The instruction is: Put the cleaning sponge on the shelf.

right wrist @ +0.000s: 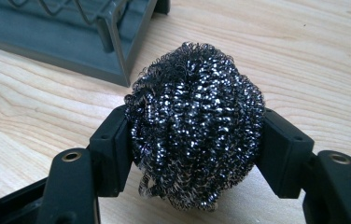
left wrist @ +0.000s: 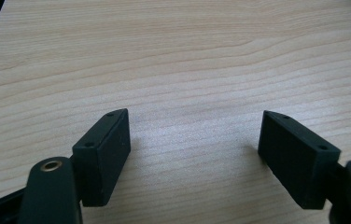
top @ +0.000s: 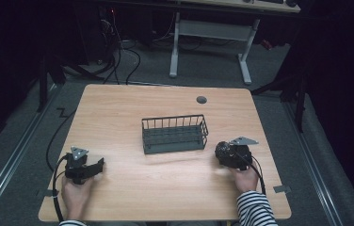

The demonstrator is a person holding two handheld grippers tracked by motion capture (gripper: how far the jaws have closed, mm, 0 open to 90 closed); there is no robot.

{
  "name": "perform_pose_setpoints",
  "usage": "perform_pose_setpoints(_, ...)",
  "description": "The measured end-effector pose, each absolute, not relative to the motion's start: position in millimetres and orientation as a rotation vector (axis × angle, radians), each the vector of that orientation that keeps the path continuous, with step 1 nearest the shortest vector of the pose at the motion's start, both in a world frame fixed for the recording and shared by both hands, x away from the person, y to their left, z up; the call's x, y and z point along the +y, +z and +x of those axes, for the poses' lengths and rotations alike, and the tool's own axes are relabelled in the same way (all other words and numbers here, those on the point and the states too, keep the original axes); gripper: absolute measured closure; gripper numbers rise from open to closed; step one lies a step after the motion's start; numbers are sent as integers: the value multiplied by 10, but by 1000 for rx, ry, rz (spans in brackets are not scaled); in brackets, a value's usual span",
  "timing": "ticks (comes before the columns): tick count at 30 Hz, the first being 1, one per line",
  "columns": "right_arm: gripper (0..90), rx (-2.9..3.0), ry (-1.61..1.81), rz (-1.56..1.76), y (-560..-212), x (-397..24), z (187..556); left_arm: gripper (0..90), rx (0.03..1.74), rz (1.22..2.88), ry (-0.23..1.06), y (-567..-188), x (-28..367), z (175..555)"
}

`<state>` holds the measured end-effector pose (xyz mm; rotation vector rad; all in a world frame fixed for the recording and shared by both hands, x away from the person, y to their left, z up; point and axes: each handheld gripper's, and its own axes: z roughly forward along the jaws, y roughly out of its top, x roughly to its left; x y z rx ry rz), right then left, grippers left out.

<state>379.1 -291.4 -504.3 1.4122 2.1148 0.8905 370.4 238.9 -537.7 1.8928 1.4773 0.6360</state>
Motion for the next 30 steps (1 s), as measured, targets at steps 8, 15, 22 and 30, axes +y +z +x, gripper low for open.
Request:
perform_pose_setpoints(8,363,2108,971,1408,-4883,-2976,3719,257,1477,1890,635,-5377,2391,3705)
perform_pose_setpoints(15,361,2106,1022,1403,-4782,-2998,3687,259,1477,1882,624,-5377,2403,3708)
perform_pose_setpoints(22,360,2112,1062,1396,-4690,-2992,3679,253,1477,1884,625,-5377,2400,3708)
perform_pose_setpoints(30,360,2127,1082,1347,-4555,-2924,3663,251,1472,1893,632,-5378,2390,3711)
